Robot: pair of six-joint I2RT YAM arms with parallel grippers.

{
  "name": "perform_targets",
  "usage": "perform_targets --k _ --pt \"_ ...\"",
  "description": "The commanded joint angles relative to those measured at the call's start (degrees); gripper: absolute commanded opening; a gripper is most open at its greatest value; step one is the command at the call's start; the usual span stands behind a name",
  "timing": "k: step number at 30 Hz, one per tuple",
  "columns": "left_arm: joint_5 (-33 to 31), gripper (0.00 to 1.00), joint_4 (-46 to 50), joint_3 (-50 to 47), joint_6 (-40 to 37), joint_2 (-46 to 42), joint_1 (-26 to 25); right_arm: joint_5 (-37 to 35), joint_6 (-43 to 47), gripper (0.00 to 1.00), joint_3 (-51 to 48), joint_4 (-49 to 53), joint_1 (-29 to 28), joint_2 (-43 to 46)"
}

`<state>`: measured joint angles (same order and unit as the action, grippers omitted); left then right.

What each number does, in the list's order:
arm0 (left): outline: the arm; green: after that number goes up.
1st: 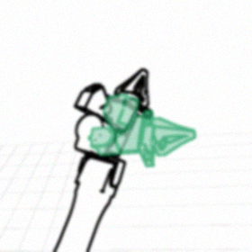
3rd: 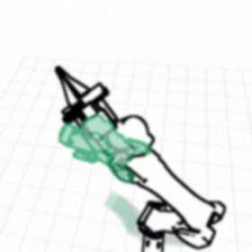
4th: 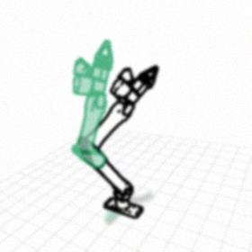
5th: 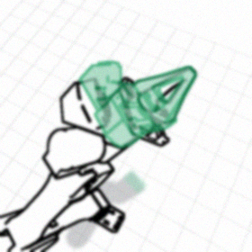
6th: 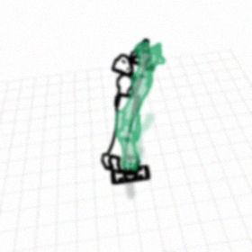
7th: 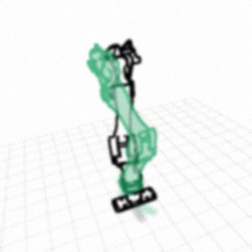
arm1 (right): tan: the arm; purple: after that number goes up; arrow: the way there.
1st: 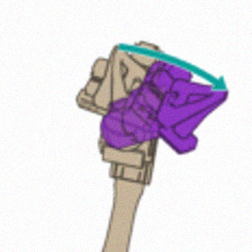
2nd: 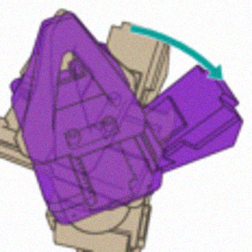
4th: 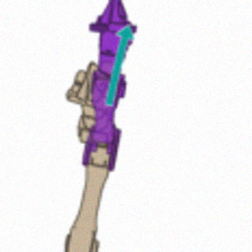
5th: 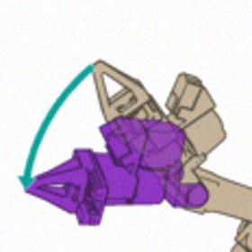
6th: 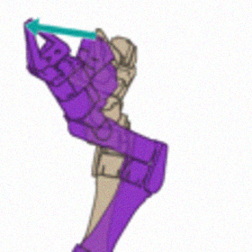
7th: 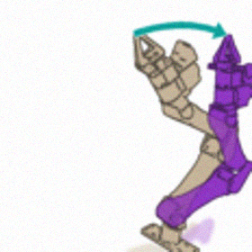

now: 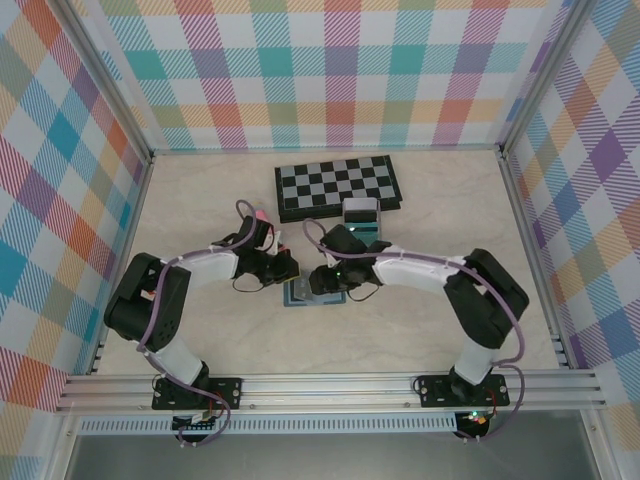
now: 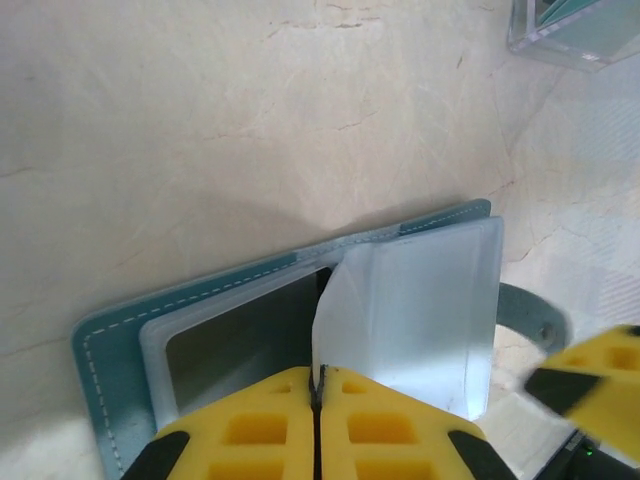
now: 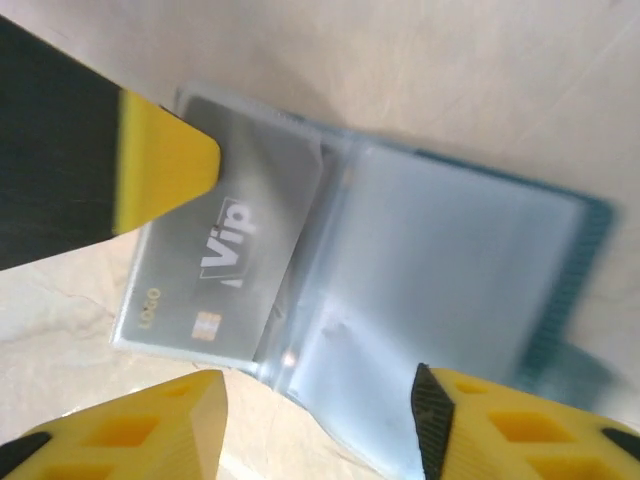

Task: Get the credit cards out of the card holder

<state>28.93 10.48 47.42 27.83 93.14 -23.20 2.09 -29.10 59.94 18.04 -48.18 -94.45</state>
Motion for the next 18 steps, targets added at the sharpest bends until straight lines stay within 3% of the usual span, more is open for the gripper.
perform_targets --k 1,6,9,12,16,18 --pt "-5.01 0.07 9.9 1.38 -3.9 -3.18 -0.6 -7.79 -0.74 0.58 -1.33 1.87 0.15 5.52" --pt "-6.71 0.12 13.75 2.08 -4.18 -6.33 -0.56 -14.3 -1.28 0.64 -3.16 4.23 0.69 12.76" --pt "-0.94 0.31 11.47 1.33 -1.91 -6.66 -0.61 -14.52 -0.78 0.74 -4.42 4.38 1.46 16.08" --pt "4.52 0.45 6.5 -0.41 0.63 -6.03 -0.62 -13.98 -1.01 0.76 -5.63 4.34 2.32 18.43" --pt "8.34 0.49 1.06 -1.92 2.78 -5.09 -0.92 -13.59 -2.0 0.78 -6.92 4.17 3.17 20.05" --pt "9.52 0.5 -0.12 -2.14 3.51 -5.15 -1.29 -13.39 -1.97 0.87 -7.32 4.06 3.36 20.59"
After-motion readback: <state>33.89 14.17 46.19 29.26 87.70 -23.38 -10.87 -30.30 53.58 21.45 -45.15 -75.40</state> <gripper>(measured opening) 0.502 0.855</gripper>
